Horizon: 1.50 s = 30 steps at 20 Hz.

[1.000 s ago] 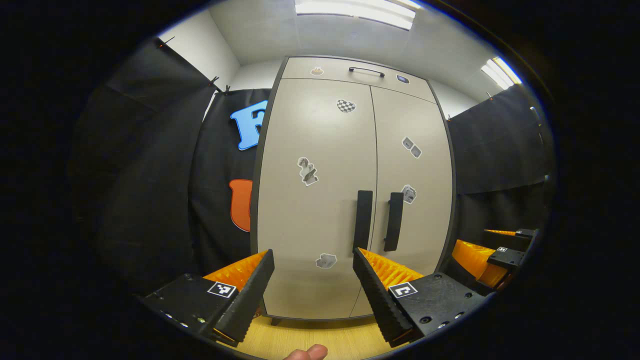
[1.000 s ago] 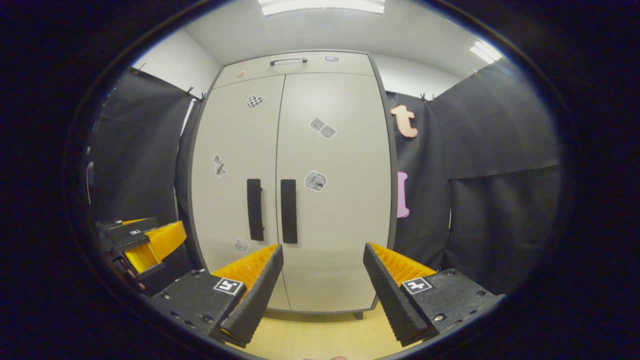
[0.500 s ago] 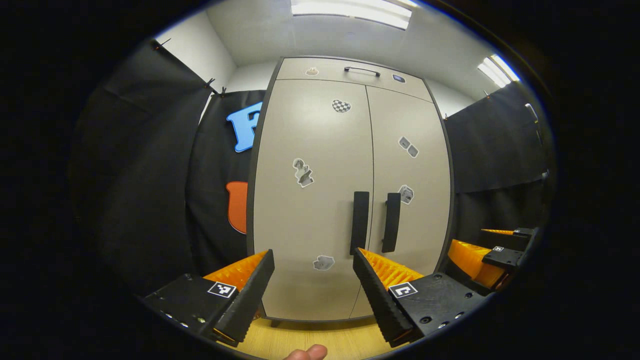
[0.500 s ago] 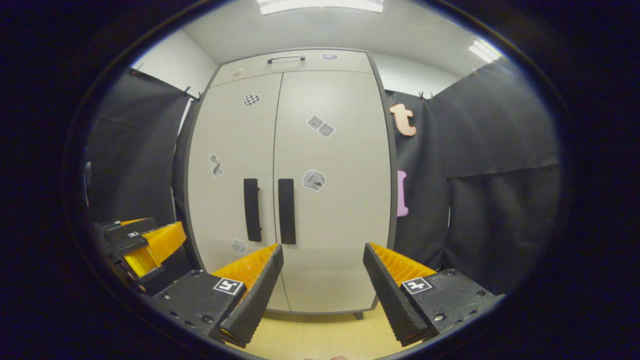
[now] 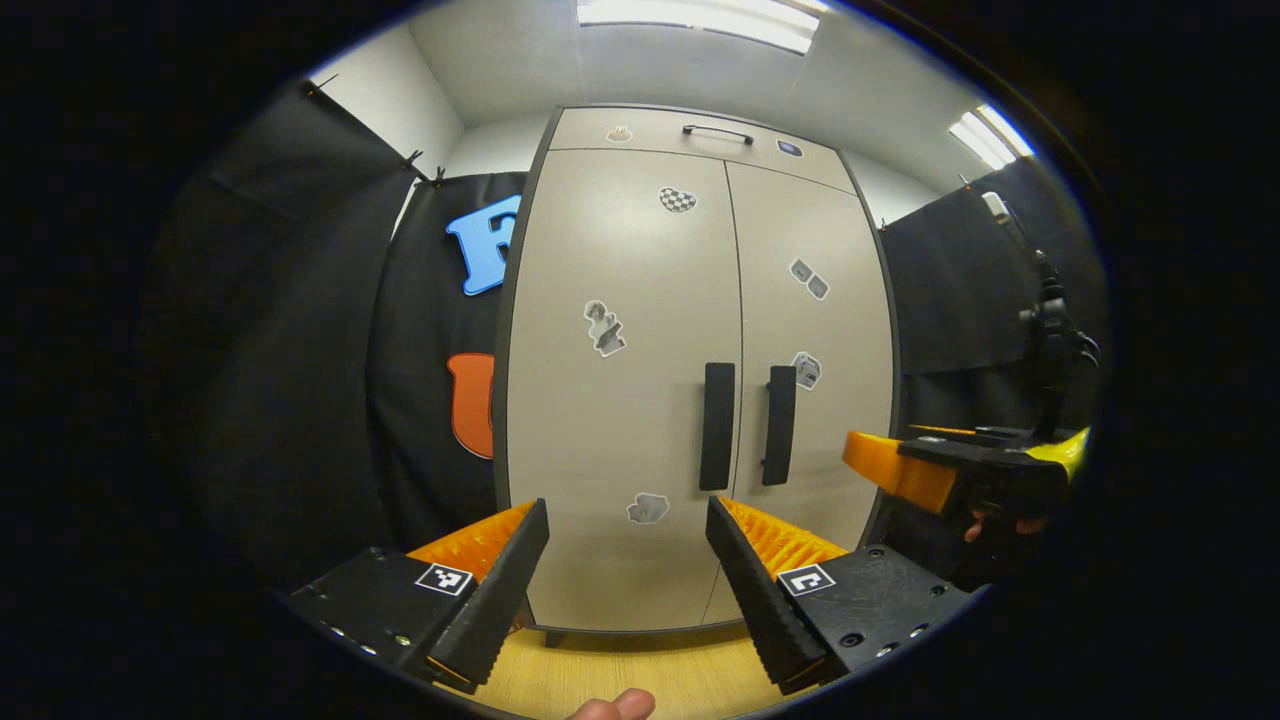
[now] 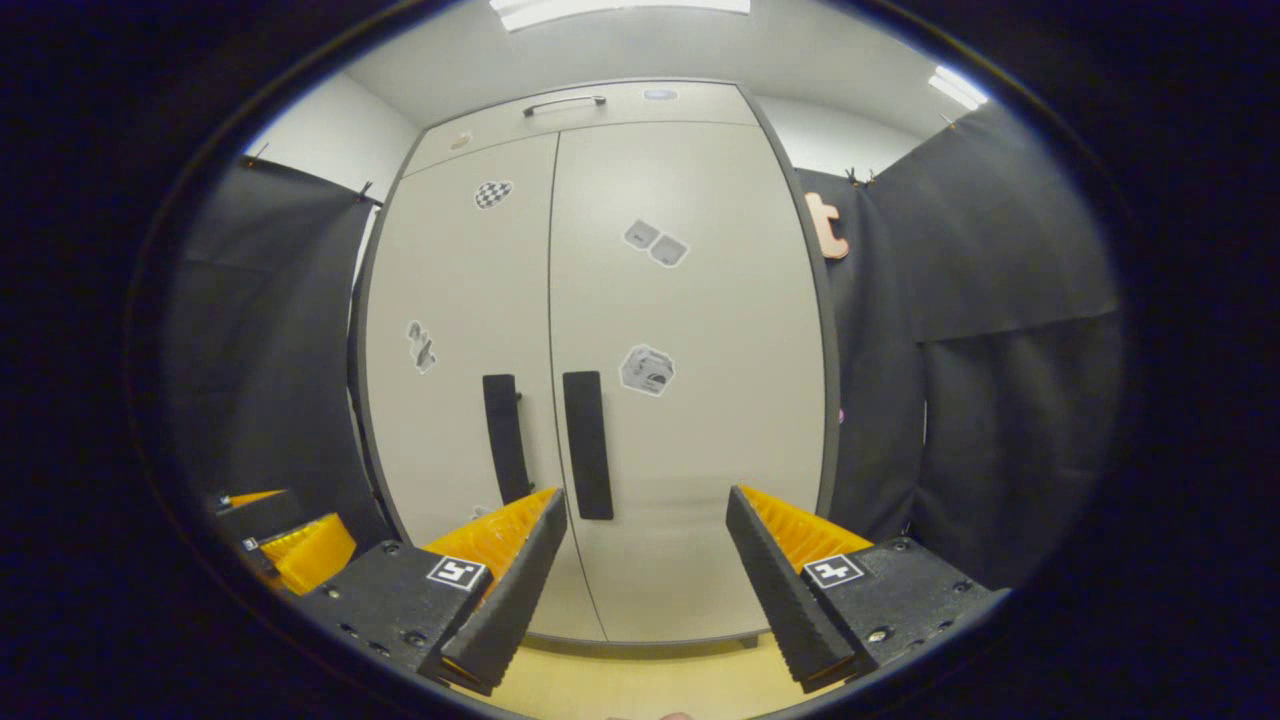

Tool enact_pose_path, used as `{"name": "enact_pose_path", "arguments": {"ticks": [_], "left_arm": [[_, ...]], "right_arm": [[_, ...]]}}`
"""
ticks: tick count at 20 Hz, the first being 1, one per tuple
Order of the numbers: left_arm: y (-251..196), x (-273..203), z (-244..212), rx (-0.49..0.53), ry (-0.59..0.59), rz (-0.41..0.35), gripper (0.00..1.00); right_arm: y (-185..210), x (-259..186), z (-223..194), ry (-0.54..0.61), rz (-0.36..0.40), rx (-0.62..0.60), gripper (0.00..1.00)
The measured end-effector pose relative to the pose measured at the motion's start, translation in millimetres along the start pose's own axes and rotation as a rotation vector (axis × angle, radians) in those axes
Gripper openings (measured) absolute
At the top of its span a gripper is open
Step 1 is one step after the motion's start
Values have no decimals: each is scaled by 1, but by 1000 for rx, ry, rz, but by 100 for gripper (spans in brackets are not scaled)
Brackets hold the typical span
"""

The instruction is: Open the right door of the double-door shoe cabinet with the right hand, and open the left door with the left hand.

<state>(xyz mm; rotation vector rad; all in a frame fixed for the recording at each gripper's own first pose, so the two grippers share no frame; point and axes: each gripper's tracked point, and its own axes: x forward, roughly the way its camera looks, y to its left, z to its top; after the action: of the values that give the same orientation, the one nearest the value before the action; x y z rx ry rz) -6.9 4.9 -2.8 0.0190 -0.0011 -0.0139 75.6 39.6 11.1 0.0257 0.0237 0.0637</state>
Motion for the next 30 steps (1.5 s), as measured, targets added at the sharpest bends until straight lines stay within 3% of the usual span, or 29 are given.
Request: {"name": "enact_pose_path", "arguments": {"ticks": [6,11,24,28,30], "left_arm": [[9,-11,-13,20,21,8,95],[24,-15,-20,-2,33,33,95],[58,-7,-25,-54,37,77,95],[59,-3,-24,-63,41,63,95],[61,-1,-25,-64,46,57,95]], "right_arm": [[20,57,7,1,17,-2,100],[28,86,6,4,-1,-75,100],[34,115,-5,22,-43,-43,81],[30,115,-5,22,-50,-30,60],[32,115,-6,23,-43,-34,37]]}}
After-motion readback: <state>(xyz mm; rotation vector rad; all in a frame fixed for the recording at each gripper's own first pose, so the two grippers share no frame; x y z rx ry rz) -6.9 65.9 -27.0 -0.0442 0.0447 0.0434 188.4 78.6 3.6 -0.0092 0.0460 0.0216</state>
